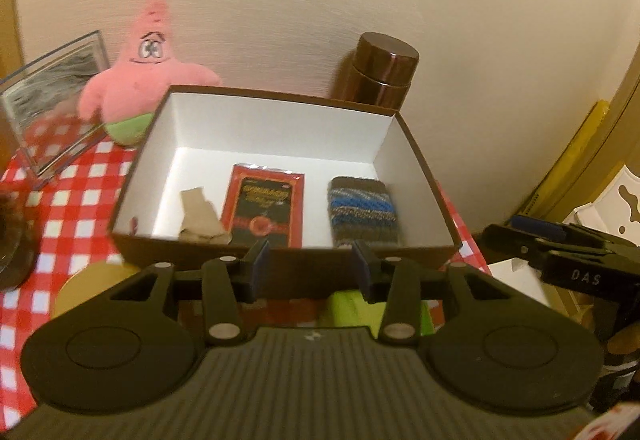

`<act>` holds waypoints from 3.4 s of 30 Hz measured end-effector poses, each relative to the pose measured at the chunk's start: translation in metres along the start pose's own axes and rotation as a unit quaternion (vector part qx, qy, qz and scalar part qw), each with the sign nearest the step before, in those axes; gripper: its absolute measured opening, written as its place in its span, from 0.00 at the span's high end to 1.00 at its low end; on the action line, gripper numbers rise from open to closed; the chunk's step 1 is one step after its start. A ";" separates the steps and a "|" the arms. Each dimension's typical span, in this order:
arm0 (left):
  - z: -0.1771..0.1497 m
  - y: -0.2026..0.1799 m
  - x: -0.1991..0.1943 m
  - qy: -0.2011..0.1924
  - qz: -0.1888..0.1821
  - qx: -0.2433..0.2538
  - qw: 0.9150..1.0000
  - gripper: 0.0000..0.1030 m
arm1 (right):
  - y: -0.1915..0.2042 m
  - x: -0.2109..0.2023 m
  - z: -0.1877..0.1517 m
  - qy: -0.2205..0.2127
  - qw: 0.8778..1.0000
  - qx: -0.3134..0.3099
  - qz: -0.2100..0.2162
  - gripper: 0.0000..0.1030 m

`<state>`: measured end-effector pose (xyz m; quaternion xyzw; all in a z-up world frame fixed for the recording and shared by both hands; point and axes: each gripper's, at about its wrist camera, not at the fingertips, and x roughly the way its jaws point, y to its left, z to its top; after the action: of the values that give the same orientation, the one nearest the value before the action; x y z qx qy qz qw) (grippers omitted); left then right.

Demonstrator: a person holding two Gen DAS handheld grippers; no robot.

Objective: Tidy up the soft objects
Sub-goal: 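Move both grippers back toward the grey cloths on the table, then grasp the black round sponge with the right gripper while the left gripper approaches the light grey towel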

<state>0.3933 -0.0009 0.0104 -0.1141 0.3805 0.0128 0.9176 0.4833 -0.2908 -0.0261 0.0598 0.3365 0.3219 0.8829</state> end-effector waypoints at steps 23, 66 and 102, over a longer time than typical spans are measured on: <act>-0.117 0.010 -0.127 -0.003 0.066 -0.047 0.997 0.60 | 0.026 -0.097 -0.081 0.035 0.999 0.014 0.025 0.32; -0.205 0.068 -0.125 0.070 0.055 -0.032 0.996 0.53 | 0.170 -0.053 -0.172 0.100 0.974 -0.196 0.054 0.25; -0.195 0.088 -0.071 0.106 0.009 -0.028 0.994 0.50 | 0.165 0.010 -0.172 0.121 0.954 -0.268 0.062 0.62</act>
<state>0.1970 0.0470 -0.0908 -0.1372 0.4765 0.0201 0.8681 0.2925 -0.1739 -0.1104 -0.1975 0.3379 0.4595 0.7973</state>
